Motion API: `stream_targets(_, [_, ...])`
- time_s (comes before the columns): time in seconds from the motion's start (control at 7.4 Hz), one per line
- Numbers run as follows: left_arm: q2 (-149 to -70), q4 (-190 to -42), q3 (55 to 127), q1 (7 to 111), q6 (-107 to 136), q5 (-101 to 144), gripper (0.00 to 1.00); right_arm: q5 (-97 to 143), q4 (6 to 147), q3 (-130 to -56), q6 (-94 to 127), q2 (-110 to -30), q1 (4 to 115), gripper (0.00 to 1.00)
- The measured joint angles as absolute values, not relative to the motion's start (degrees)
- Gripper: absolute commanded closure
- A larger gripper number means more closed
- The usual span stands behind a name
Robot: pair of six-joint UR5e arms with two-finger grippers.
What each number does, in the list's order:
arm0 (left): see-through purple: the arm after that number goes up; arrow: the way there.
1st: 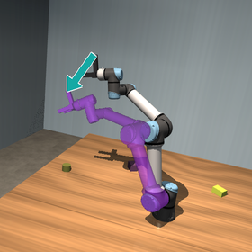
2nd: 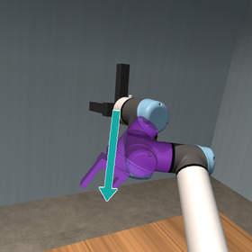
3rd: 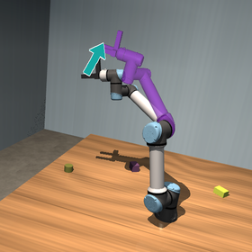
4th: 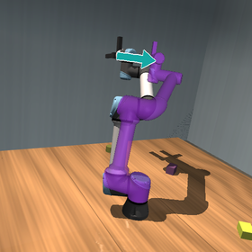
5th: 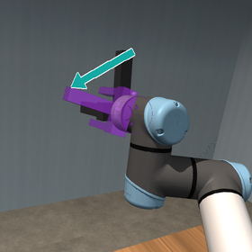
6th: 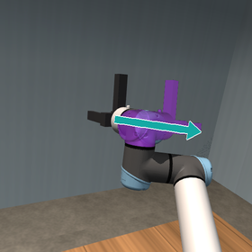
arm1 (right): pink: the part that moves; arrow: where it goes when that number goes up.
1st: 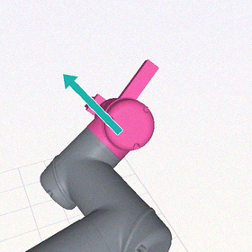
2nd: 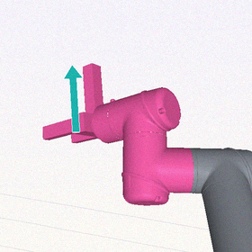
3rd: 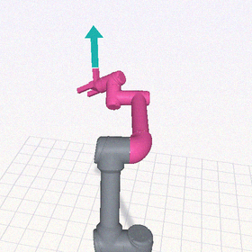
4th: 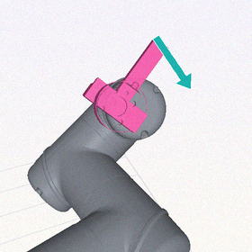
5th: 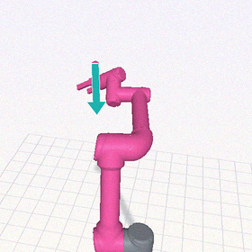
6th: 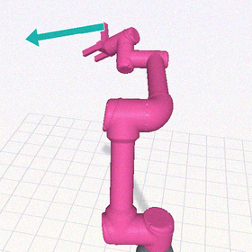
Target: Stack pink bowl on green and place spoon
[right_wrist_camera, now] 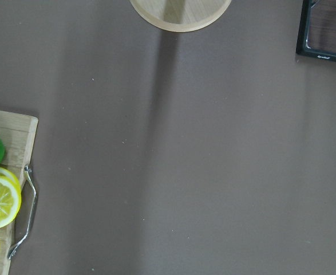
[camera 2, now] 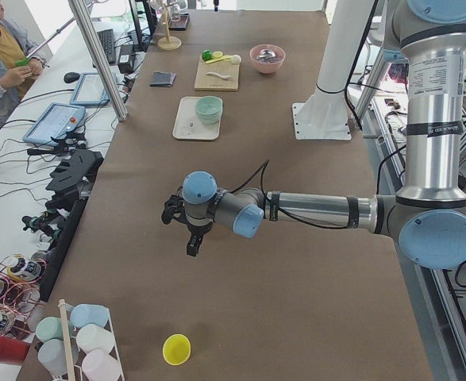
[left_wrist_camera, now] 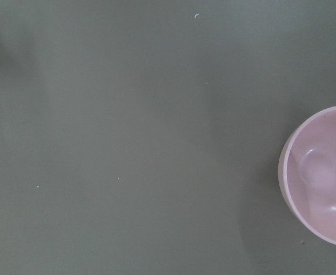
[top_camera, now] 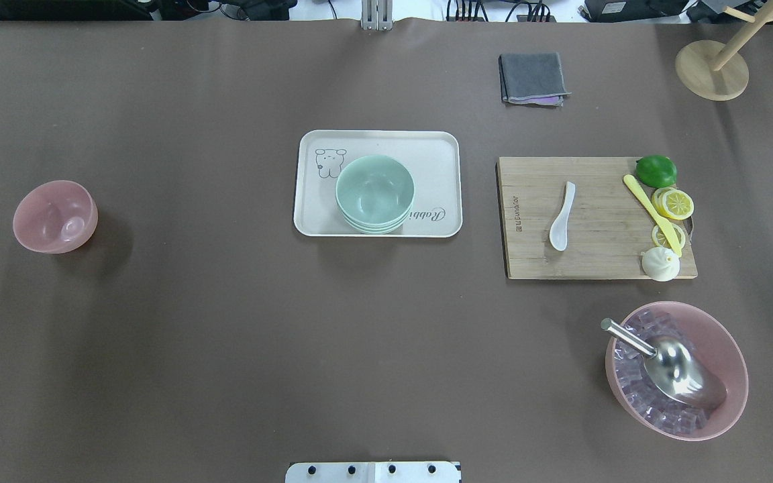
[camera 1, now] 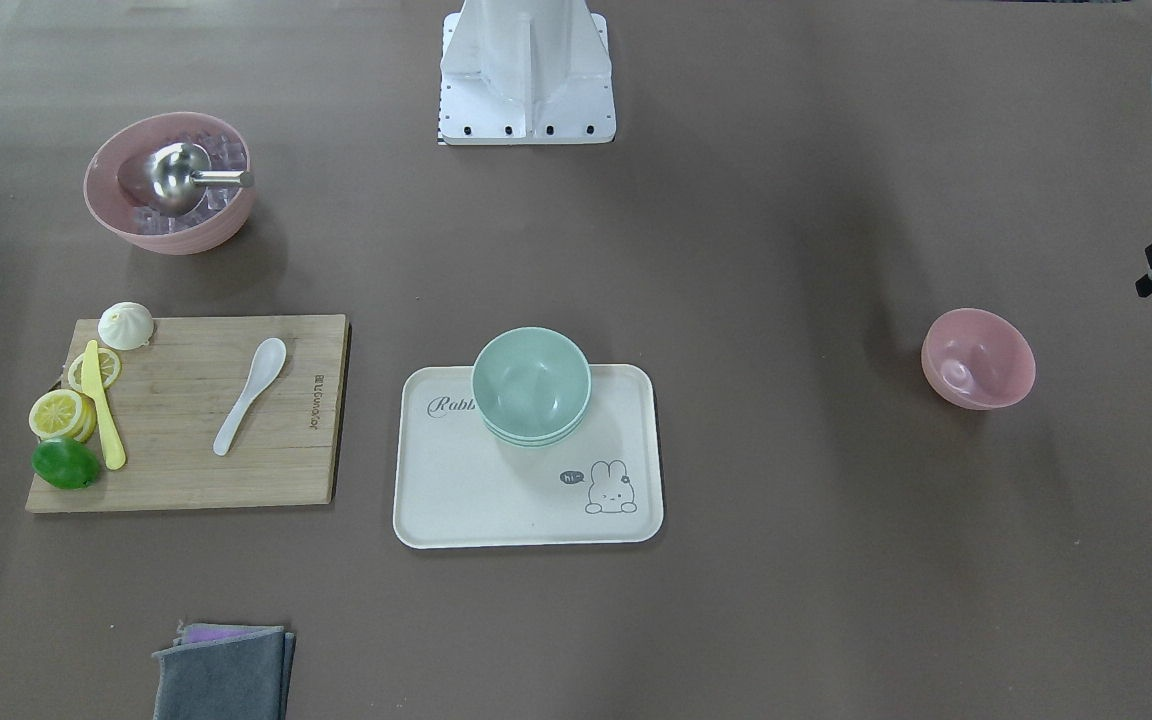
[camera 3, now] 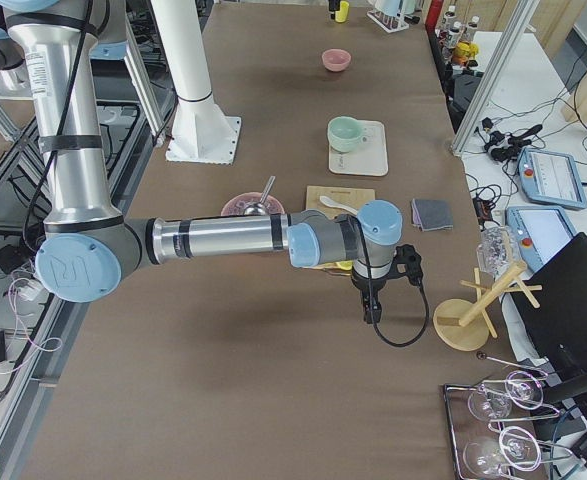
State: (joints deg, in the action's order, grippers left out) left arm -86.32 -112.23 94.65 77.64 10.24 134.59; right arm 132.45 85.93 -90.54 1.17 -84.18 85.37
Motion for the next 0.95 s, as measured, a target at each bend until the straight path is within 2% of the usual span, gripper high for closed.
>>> stream_targets(0.95, [-86.53,-112.24,94.30,77.53,10.54,134.53,0.02,133.88,86.18,-91.92,1.60,-85.41,85.16,0.00])
